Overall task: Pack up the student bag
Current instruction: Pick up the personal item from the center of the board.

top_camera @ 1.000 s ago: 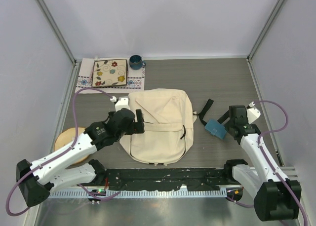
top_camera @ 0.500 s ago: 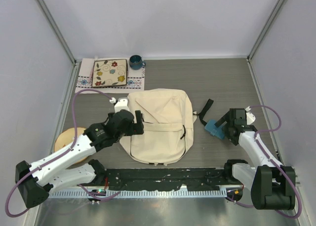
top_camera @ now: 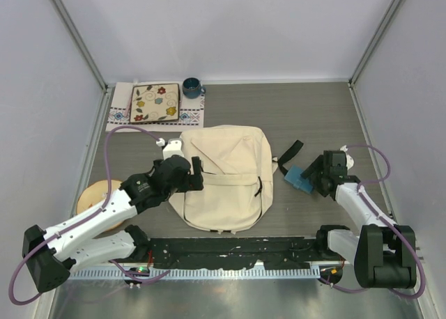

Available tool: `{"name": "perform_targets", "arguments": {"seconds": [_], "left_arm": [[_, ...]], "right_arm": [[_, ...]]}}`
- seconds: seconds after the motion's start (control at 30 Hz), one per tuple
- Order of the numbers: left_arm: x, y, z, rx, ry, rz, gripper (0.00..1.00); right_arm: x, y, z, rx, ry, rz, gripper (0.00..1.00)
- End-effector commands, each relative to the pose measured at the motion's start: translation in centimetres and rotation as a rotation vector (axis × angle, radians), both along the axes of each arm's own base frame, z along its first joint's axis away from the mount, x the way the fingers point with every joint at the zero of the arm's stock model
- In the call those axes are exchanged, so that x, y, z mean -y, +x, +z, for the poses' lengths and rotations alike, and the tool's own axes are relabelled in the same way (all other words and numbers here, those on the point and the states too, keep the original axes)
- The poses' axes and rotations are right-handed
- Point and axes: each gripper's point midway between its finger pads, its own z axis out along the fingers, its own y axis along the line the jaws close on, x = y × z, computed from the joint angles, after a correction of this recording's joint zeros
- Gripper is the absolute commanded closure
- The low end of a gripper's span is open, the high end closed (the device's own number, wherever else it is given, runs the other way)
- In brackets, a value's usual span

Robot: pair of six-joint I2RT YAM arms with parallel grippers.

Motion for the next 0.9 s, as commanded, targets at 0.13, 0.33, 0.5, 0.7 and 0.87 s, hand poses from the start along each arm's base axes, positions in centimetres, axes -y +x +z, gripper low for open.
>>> {"name": "perform_targets", "arguments": {"seconds": [0.13, 0.33, 0.5, 0.7, 0.87], "left_arm": [[0.5, 0.4, 0.0, 0.006, -0.016, -0.004, 0.0], [0.5, 0.4, -0.1, 0.004, -0.021, -0.001, 0.0], [0.5, 0.3, -0.1, 0.002, -0.022, -0.001, 0.0], [0.6, 0.3, 0.0, 0.002, -0.026, -0.002, 0.0], [0.7, 0.3, 0.3, 0.01, -0.036, -0.002, 0.0]], "right_arm": [[-1.2, 0.2, -0.6, 0.015, 0.049, 0.059, 0.49], [-1.1, 0.4, 0.1, 0.045, 0.043, 0.061, 0.69], [-1.3, 0.5, 0.7, 0.068, 0.048, 0.067, 0.81], [-1.6, 0.7, 1.2, 0.089, 0.062, 0.078, 0.97], [-1.7, 1.0, 2.3, 0.128, 0.068, 0.083, 0.99]]}}
